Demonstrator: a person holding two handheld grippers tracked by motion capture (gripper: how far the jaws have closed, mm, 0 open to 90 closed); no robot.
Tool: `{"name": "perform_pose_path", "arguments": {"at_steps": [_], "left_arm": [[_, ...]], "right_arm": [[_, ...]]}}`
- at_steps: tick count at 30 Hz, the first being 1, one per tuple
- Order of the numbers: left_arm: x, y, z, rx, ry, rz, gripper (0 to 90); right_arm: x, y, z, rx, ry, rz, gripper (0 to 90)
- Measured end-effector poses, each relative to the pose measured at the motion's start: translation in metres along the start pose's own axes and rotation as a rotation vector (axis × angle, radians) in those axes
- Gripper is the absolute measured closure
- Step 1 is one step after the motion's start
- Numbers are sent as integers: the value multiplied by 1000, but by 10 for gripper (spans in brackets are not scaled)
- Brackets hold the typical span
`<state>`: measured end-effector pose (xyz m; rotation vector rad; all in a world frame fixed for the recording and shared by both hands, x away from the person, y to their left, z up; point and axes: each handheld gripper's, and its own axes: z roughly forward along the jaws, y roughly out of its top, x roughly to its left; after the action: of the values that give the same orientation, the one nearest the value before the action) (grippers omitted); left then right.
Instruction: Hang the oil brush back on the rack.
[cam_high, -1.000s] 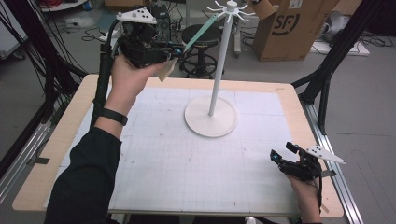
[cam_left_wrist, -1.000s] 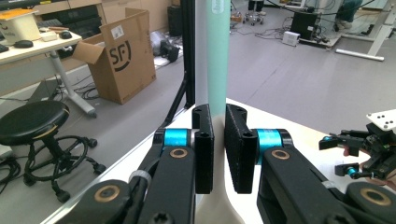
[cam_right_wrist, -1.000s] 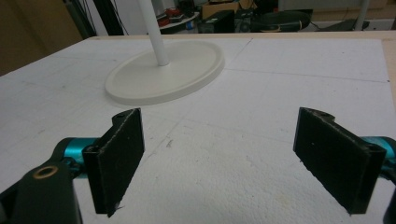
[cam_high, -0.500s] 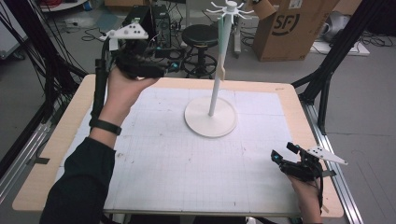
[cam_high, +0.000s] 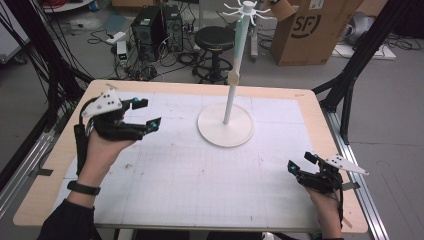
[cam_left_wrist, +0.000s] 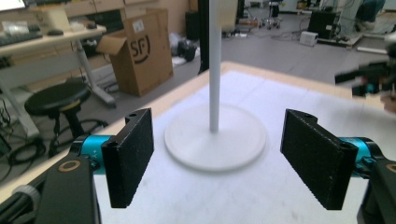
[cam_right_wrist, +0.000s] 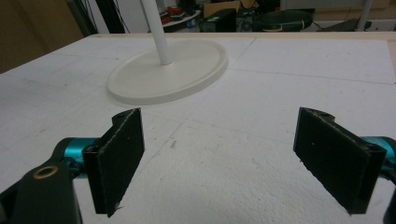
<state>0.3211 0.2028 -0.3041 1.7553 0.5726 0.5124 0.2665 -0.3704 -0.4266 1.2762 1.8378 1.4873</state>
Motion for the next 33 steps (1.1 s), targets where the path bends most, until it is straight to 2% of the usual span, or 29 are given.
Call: {"name": "perform_pose_path", "arguments": {"at_steps": [6, 14, 17, 21, 33], "left_arm": [[0, -43, -19, 6, 17, -30, 244], [-4, -83, -37, 12, 27, -50, 227], [-3, -96, -42, -4, 32, -76, 227], [0, -106, -47, -2, 31, -97, 227], [6, -117, -54, 7, 49, -120, 230]], "right_arm": [[2, 0, 5, 10, 10, -19, 155], [2, 1, 5, 7, 6, -16, 155], [1, 1, 5, 8, 7, -15, 155], [2, 2, 6, 10, 10, -20, 155], [7, 1, 9, 23, 14, -35, 155]]}}
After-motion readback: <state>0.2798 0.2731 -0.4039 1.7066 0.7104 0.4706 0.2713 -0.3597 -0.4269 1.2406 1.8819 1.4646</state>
